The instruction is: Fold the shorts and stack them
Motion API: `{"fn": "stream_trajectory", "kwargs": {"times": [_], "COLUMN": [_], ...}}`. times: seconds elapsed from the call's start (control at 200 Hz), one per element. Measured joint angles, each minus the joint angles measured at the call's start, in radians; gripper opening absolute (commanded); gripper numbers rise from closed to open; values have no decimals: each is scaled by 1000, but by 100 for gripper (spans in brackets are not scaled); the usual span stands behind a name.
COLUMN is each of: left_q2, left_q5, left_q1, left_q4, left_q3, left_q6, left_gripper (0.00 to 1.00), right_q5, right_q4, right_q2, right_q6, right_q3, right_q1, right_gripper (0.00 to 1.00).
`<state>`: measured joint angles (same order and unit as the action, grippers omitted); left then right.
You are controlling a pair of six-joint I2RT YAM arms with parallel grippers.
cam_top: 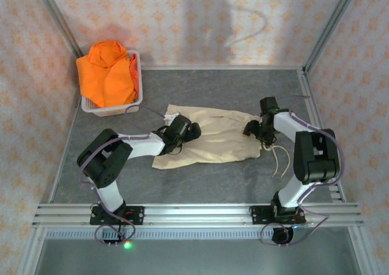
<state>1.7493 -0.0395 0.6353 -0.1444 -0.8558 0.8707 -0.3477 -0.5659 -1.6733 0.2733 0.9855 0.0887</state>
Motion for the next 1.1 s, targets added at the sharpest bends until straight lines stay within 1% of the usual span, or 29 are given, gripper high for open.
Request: {"fn": "stream_trajectory", "kwargs": {"times": [0.055, 0.095, 0.19, 0.35, 0.415, 0.475, 0.54, 0.726, 0.896, 1.016, 1.096], "left_q2": [-4, -6, -13, -48, -79, -124, -187, -394, -537, -588, -603], "left_q5": [-1, 0, 2, 1, -3, -18, -33, -89, -143, -172, -179], "left_q1": [0, 0, 0, 6, 6, 6, 5, 5, 5, 4, 3], "left_q4": [-9, -12, -14, 14, 46, 82, 118, 193, 253, 278, 294], "left_q3": [7, 10, 16, 35, 46, 54, 56, 56, 60, 79, 97], "left_q6": [0, 0, 2, 3, 2, -1, -7, -43, -77, -88, -87], "left_gripper": [100, 100, 100, 100, 100, 100, 100, 100, 100, 100, 100], "right_q5": [2, 3, 15, -8, -6, 1, 16, 119, 272, 393, 496], "right_q4": [7, 6, 2, 28, 35, 35, 35, 0, -137, -240, -306], "right_q2": [-19, -20, -20, -24, -24, -24, -23, -8, 53, 100, 117], "right_q6": [-2, -2, -2, -5, -8, -8, -16, -31, -73, -121, -161], "right_q3": [0, 0, 0, -2, -1, 2, 4, 23, 101, 208, 287], "right_q1": [0, -1, -2, 5, 9, 9, 11, 22, 22, 24, 25], "right_gripper": [66, 61, 44, 17, 9, 4, 0, 0, 0, 0, 0]}}
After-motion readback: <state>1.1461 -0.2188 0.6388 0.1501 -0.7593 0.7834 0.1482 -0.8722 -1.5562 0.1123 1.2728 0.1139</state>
